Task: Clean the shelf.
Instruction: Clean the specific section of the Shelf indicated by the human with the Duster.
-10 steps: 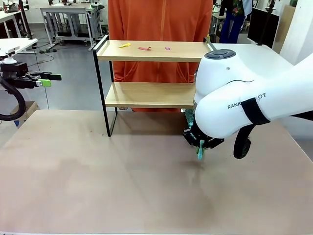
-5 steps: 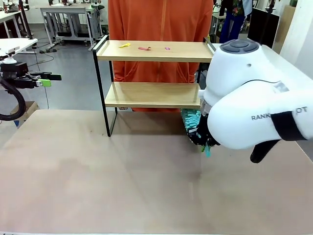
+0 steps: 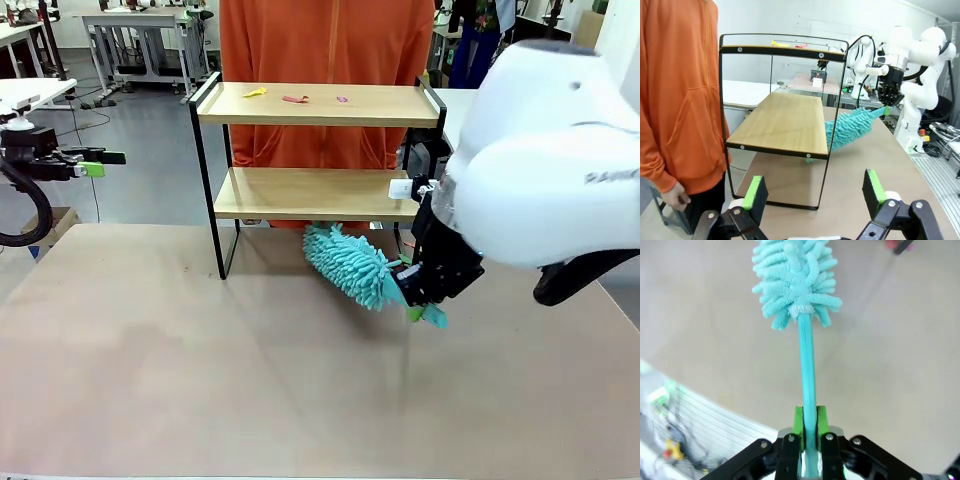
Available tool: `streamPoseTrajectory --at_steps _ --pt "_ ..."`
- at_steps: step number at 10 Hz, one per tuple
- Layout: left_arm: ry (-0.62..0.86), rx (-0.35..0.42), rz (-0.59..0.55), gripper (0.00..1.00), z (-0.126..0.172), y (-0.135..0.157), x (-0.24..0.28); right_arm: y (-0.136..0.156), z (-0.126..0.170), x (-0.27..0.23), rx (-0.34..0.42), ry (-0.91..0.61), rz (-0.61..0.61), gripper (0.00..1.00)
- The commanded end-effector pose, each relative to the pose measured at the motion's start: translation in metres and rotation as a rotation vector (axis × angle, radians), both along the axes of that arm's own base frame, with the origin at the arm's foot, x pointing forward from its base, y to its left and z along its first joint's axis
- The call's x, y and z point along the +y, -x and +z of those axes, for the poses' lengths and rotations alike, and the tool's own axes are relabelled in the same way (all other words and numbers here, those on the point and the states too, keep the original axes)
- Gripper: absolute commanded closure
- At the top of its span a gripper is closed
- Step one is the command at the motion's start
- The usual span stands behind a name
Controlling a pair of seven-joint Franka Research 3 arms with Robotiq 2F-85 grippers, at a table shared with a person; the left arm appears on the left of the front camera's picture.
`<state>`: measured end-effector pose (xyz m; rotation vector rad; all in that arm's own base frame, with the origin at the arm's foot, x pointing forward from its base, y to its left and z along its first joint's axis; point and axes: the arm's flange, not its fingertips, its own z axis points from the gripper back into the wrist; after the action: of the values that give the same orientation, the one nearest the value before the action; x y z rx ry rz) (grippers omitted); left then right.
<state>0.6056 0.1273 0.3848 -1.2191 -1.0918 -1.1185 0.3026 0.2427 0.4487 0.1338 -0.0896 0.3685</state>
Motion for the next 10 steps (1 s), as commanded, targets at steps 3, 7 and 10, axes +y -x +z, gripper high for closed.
streamPoseTrajectory --at_steps 3,7,10 --pt "-0.006 -0.016 -0.006 0.0 0.001 0.002 0.001 0.058 0.062 -0.066 0.165 0.029 0.323 0.87" --pt "-0.006 -0.016 -0.006 0.0 0.001 0.002 0.001 0.124 0.142 -0.124 0.161 0.198 0.445 0.87" --pt "-0.006 -0.016 -0.006 0.0 0.001 0.002 0.001 0.153 0.179 -0.16 0.139 0.317 0.369 0.87"
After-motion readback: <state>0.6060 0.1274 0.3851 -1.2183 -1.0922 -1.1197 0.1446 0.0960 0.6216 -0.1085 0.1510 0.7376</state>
